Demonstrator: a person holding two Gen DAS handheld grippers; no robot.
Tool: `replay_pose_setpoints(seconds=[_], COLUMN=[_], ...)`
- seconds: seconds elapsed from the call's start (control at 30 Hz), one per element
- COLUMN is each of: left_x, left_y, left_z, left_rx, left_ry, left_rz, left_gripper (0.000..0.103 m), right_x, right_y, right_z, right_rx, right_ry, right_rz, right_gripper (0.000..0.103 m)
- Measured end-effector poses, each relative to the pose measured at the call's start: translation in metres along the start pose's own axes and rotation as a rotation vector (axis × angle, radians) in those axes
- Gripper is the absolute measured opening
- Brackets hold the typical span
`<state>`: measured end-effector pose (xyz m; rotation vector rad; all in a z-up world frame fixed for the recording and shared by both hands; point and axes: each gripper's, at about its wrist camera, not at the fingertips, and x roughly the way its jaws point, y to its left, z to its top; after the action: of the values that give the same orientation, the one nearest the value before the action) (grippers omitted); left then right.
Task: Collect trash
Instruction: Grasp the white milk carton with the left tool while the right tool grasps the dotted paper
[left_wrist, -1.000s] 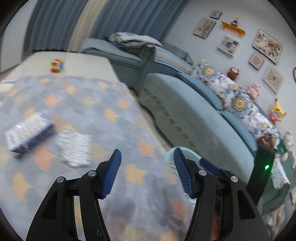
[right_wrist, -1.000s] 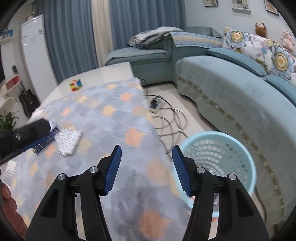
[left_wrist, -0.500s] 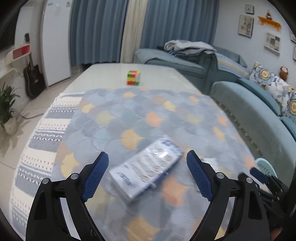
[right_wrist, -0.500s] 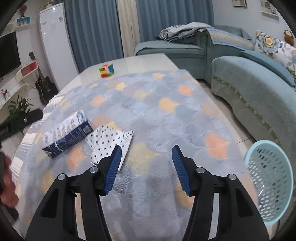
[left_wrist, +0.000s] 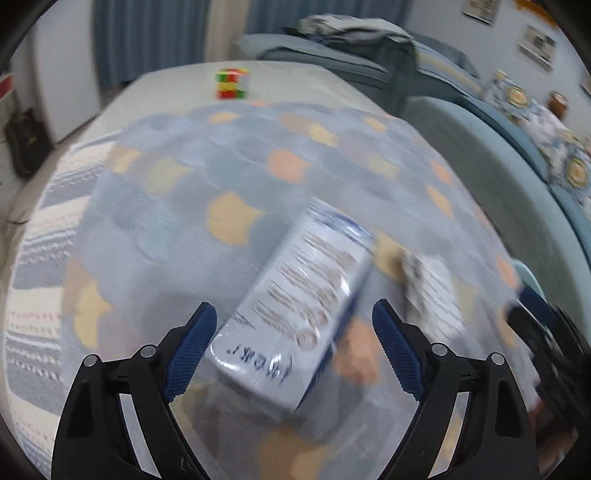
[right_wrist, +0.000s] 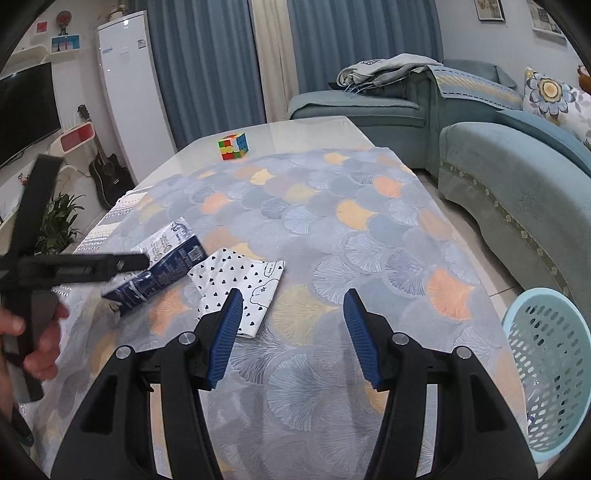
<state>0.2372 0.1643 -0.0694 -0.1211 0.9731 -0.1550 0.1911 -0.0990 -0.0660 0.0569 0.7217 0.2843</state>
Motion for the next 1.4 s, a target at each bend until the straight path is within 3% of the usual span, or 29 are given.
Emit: replay_pose_setpoints(seconds=[0.07,0.3,0.43,0.67,0.73,0.83,0.93,1.03,1.1,1.23,1.27,1.37,1.4], left_x=[-0.002,0.030,0.029,0.002,-0.006,-0.011,-0.022,-0.024,-0.020,-0.019,-0.018,-0.018,-0.018], left_y=[-0.010,-0.021,-0.022,-0.004,0.001,0.001,0.005,0.016,0.022,0.022,0.020,0.017,0.017], left_z=[-0.008,-0.006,-0.012,-0.045,-0.046,-0.047,-0.050,-0.051,-0.049,-0.050,-0.049,-0.049,-0.049], left_rx=[0.022,-0.029,-0.037,-0.139,-0.168,-0.179,-0.207,-0.257,-0.278,-0.278,-0.271,-0.254,-0.249], left_ry=[0.027,0.060,0.008,-0.119,-0.156,-0.200,-0.271,-0.280,-0.253,-0.254,-0.252,-0.251,-0.253], left_rz=[-0.032,0.079,0.142,0.143,0.135,0.157,0.153,0.127,0.092,0.085,0.091,0.101,0.105], left_gripper=[0.084,0.081,0.060,0.060,0.059,0.059,0.060,0.060,0.060,0.060,0.060,0.060,0.060], right_x=[0.001,0.005,0.011,0.034,0.042,0.049,0.055,0.069,0.085,0.093,0.092,0.087,0.084], right_y=[-0.003,-0.005,0.004,0.023,0.031,0.043,0.060,0.073,0.077,0.078,0.077,0.063,0.059], right_z=[0.001,0.000,0.000,0.004,0.008,0.016,0.018,0.013,0.011,0.013,0.013,0.014,0.014], right_rx=[0.012,0.025,-0.018,-0.054,-0.036,-0.046,-0.078,-0.093,-0.107,-0.118,-0.112,-0.041,-0.018], right_ry=[0.005,0.027,0.060,0.180,0.203,0.176,0.174,0.214,0.265,0.274,0.272,0.245,0.235], right_rz=[0.010,0.019,0.009,0.050,0.062,0.008,0.017,0.018,-0.040,-0.089,-0.088,-0.082,-0.080], right_gripper=[0.053,0.053,0.058,0.059,0.069,0.069,0.069,0.069,0.069,0.069,0.068,0.045,0.030])
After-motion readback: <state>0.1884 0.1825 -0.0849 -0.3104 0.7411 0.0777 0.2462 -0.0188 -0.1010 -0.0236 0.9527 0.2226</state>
